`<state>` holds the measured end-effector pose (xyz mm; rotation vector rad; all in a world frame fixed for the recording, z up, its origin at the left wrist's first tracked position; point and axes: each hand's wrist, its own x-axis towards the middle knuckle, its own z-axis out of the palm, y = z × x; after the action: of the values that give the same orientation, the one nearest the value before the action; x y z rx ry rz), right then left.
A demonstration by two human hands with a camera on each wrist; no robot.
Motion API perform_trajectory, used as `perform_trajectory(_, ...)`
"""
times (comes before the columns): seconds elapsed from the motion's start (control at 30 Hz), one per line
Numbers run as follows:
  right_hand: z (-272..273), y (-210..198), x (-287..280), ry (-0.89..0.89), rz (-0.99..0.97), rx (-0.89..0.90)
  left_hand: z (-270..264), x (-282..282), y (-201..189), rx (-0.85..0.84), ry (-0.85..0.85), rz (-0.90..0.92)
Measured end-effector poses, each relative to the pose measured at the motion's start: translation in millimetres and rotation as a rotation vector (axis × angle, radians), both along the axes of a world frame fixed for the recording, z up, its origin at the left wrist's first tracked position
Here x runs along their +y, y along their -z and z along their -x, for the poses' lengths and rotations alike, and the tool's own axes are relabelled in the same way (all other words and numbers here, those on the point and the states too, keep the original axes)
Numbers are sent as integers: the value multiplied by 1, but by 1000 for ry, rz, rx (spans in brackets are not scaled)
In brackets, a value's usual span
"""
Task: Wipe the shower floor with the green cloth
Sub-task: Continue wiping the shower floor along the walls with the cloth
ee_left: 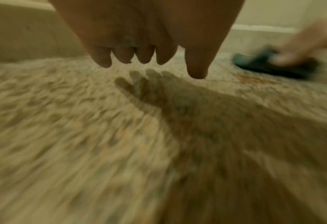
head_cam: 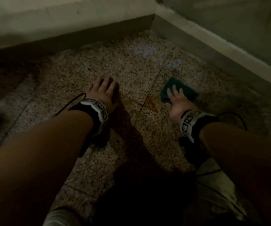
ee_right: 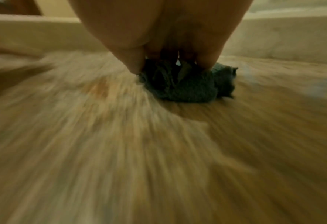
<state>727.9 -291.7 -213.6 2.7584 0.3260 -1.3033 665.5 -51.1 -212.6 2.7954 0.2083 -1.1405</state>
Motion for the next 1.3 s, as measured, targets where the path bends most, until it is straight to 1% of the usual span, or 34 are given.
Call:
perform_trajectory(0.1,28,0,-24,-43,3,7,-11,-17,-4,22,13,5)
perform_trajectory(0.17,33,-2,-31,-25,-9,52,-13,-35,-4,49,70,12)
perform_trajectory(0.27,23,-1,-30,-38,-20,52,-12,-56,1,75,205,26)
perform_trajectory(0.37,3,-2,-24,-19,2,57,-10,-63,8,115,308,14)
perform_trajectory(0.47,-20,-7,-18,43,-9,47,-11,-60,9,120,322,-23)
perform_trajectory(0.57,-22,-11,-15,113,-26,38,-11,-59,3,104,311,-49)
perform_trajectory(0.63,-15,-10,-18,119,-16,48,-12,-54,3,84,290,-57)
perform_trajectory(0.73,1,-10,-32,109,33,111,-17,-51,1,65,263,-54)
perform_trajectory(0.8,10,-13,-40,115,70,146,-20,-55,-5,54,281,-57)
perform_trajectory(0.9,25,-26,-44,127,139,138,-20,-65,-10,39,394,-74)
perform_trajectory(1.03,50,-57,-47,167,59,49,-15,-84,-21,30,528,-107)
perform_trajectory(1.13,62,-70,-63,207,43,-6,-5,-108,-45,35,611,-52)
perform_trajectory(1.2,64,-68,-78,195,79,-23,-2,-114,-57,28,607,-14)
perform_trajectory(1.27,61,-63,-90,185,117,10,-4,-110,-62,-2,530,-16)
perform_trajectory(1.3,57,-63,-95,190,130,46,-6,-107,-63,-7,461,-16)
